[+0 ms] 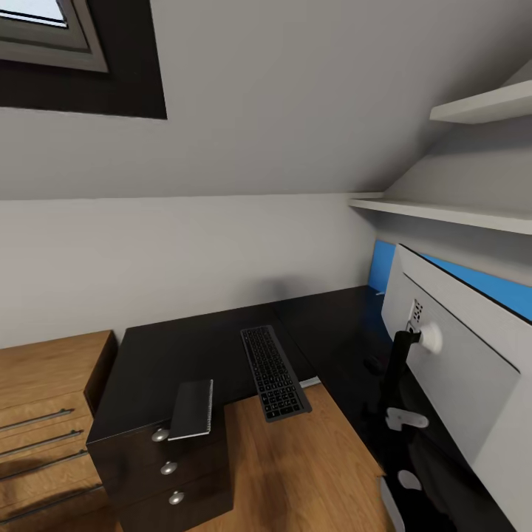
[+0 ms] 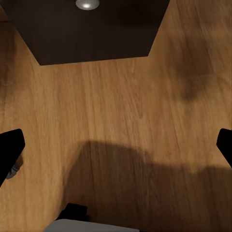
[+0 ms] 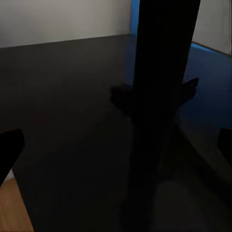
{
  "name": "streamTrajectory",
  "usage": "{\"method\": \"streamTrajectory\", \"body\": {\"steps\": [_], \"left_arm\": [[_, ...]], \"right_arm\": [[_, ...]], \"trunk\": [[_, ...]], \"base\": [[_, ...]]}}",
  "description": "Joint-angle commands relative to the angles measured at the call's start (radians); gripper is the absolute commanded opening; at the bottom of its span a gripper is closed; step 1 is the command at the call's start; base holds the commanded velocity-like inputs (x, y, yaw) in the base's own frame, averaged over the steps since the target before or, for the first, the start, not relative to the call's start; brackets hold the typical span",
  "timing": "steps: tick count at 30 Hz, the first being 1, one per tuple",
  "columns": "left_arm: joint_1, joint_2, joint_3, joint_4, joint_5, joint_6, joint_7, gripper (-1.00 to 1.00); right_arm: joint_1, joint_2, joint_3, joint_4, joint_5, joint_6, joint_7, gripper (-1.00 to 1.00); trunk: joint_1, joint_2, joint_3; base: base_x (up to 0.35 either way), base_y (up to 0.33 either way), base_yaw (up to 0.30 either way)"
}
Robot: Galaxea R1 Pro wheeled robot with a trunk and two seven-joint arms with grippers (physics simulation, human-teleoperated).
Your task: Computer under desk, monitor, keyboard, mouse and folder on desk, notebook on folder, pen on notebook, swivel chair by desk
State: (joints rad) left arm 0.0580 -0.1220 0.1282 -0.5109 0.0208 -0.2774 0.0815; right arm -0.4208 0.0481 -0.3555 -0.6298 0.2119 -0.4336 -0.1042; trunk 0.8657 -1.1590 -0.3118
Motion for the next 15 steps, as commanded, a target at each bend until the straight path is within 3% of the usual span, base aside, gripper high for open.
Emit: {"method": "streamTrajectory", "body": {"steps": [1,7,15], "left_arm": [[0.0,-0.001,0.003,-0.001,0.002,-0.001,0.0,1.0],[0.0,0.0,0.003,-0.001,0.002,-0.001,0.0,1.0],[0.0,0.0,0.003,-0.001,0.002,0.0,0.0,1.0]], "right_arm": [[-0.001,0.001,-0.009,0.001,0.011,-0.003,-0.003,1.0],[-0.001,0.001,-0.029,0.0,0.011,-0.003,-0.005,1.0],[-0.001,-0.004,-0.05,0.0,0.011,-0.004,-0.019,1.0]], "trunk": [[0.0,-0.001,-0.001],[0.0,-0.001,-0.001],[0.0,-0.001,-0.001]], "base": [[0.116,-0.073,0.0],[0.154,-0.107,0.0],[0.04,-0.028,0.0]]}}
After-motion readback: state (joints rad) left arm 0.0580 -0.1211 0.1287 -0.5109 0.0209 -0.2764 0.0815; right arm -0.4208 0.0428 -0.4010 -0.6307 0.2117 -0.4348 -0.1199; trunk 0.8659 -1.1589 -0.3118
